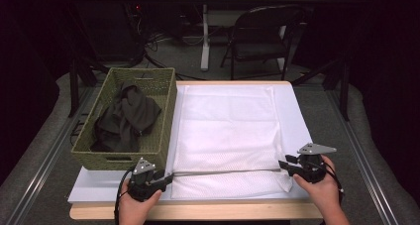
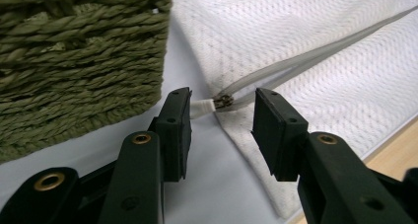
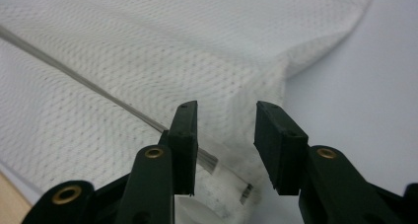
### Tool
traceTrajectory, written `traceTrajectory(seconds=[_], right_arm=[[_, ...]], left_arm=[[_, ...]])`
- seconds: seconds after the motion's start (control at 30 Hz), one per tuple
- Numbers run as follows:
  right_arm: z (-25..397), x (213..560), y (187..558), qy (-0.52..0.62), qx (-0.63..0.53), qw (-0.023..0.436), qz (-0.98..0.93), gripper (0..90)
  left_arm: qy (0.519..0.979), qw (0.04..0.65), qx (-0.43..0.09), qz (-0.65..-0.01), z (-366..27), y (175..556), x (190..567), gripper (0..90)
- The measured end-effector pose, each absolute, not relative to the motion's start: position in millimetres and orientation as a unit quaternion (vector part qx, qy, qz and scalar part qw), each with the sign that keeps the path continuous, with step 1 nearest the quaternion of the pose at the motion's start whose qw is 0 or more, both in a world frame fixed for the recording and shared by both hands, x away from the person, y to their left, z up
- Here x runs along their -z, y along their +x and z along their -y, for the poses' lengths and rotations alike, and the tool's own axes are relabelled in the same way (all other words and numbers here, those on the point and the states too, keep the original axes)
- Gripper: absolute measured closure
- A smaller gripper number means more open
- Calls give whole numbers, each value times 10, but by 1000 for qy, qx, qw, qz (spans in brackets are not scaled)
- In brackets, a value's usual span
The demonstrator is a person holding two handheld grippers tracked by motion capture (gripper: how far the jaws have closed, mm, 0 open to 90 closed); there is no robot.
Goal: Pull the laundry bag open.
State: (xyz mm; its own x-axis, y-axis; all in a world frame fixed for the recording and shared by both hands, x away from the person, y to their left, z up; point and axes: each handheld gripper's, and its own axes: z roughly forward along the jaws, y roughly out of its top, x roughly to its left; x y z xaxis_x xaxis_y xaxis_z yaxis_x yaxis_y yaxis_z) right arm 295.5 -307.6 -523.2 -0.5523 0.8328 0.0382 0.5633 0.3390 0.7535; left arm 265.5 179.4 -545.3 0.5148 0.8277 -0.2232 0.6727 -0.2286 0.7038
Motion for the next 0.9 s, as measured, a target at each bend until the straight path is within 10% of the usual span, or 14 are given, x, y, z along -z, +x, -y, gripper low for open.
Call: traceTrajectory(seconds=[0.47, 0.9], right_arm=[[3185, 5325, 2877, 507, -352, 158, -771, 492], [3188, 5352, 2592, 468, -390, 152, -778, 562]], left_arm=[[786, 395, -89, -468, -1745, 2631, 5443, 550], [789, 396, -88, -462, -1700, 2651, 5451, 552]])
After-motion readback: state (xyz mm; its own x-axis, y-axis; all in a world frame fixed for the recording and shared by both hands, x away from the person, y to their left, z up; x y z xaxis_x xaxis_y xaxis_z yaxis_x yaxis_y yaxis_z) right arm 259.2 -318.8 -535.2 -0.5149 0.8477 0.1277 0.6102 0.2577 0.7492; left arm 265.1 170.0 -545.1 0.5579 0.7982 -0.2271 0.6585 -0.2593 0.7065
